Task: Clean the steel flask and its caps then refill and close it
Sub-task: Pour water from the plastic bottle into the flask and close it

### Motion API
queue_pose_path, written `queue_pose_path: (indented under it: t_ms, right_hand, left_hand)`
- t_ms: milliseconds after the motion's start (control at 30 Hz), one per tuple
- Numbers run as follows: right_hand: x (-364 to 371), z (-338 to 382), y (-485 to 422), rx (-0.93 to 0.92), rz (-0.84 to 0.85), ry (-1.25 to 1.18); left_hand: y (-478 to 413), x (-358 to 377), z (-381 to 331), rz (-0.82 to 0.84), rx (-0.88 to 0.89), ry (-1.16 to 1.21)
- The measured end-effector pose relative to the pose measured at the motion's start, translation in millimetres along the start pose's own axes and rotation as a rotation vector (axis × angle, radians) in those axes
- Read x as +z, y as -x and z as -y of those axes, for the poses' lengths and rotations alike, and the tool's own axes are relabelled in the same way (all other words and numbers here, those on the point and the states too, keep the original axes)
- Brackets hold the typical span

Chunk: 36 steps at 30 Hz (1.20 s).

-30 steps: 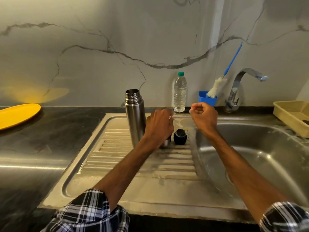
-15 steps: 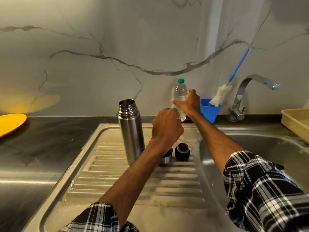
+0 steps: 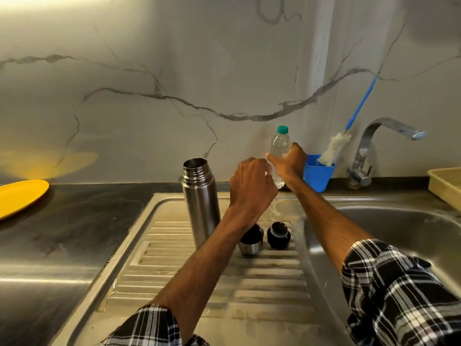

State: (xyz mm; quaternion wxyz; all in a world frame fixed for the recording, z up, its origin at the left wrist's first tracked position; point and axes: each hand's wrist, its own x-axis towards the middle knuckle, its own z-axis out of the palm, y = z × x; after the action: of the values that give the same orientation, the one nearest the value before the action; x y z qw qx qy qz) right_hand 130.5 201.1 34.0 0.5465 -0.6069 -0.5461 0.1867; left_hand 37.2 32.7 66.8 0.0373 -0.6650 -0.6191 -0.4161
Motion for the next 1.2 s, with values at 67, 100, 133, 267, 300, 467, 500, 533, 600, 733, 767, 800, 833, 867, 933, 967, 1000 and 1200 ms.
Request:
queue_pose_path:
  t_ms: [67, 100, 133, 267, 300, 467, 500, 533, 600, 733, 767, 800, 833, 867, 933, 967, 1000, 1200]
  right_hand:
    - [-16, 2, 5, -0.024, -0.037, 0.017]
    - [-25, 3, 8, -0.042, -0.056, 0.024]
    - [-36, 6, 10, -0.062, -0.076, 0.025]
    - [-85, 21, 26, -0.157, -0.134, -0.029]
    - [-100, 27, 34, -0.185, -0.133, -0.052]
    - [-169, 38, 81, -0.222, -0.036, -0.138]
    - [-179, 38, 91, -0.212, 0.005, -0.141]
    - [-189, 36, 101, -0.207, 0.043, -0.136]
    - [-205, 31, 121, -0.22, 0.093, -0.114]
    - [-232, 29, 168, -0.227, 0.189, -0.173]
    - [-236, 30, 178, -0.218, 0.223, -0.197]
    - [-240, 29, 186, -0.206, 0.252, -0.217]
    - [-242, 28, 193, -0.198, 0.278, -0.231]
    - [-245, 28, 199, -0.197, 0.298, -0.234]
    - [-247, 27, 208, -0.211, 0.339, -0.217]
    - [-248, 26, 213, -0.21, 0.357, -0.21]
    - [-248, 26, 216, -0.201, 0.367, -0.213]
    - [-242, 29, 232, -0.188, 0.336, -0.234]
  left_hand:
    - [3, -2, -5, -0.005, -0.002, 0.048]
    - [4, -2, -8, -0.005, 0.0, 0.07]
    - [6, -3, -14, -0.008, 0.002, 0.091]
    - [6, -8, -32, -0.036, 0.015, 0.187]
    - [6, -11, -39, -0.039, 0.027, 0.225]
    - [6, -29, -73, -0.013, 0.021, 0.411]
    - [6, -33, -76, 0.0, 0.019, 0.434]
    - [8, -36, -80, 0.019, 0.03, 0.444]
    - [11, -43, -85, 0.076, 0.053, 0.469]
    - [25, -58, -90, 0.259, 0.149, 0.557]
    - [27, -60, -89, 0.311, 0.191, 0.579]
    - [33, -63, -89, 0.37, 0.224, 0.609]
    - [38, -66, -89, 0.426, 0.242, 0.654]
    - [44, -71, -89, 0.483, 0.244, 0.713]
    - [52, -79, -88, 0.597, 0.218, 0.831]
    - [56, -82, -86, 0.633, 0.202, 0.861]
    - [58, -84, -84, 0.649, 0.186, 0.873]
    - [72, -88, -77, 0.509, 0.104, 0.831]
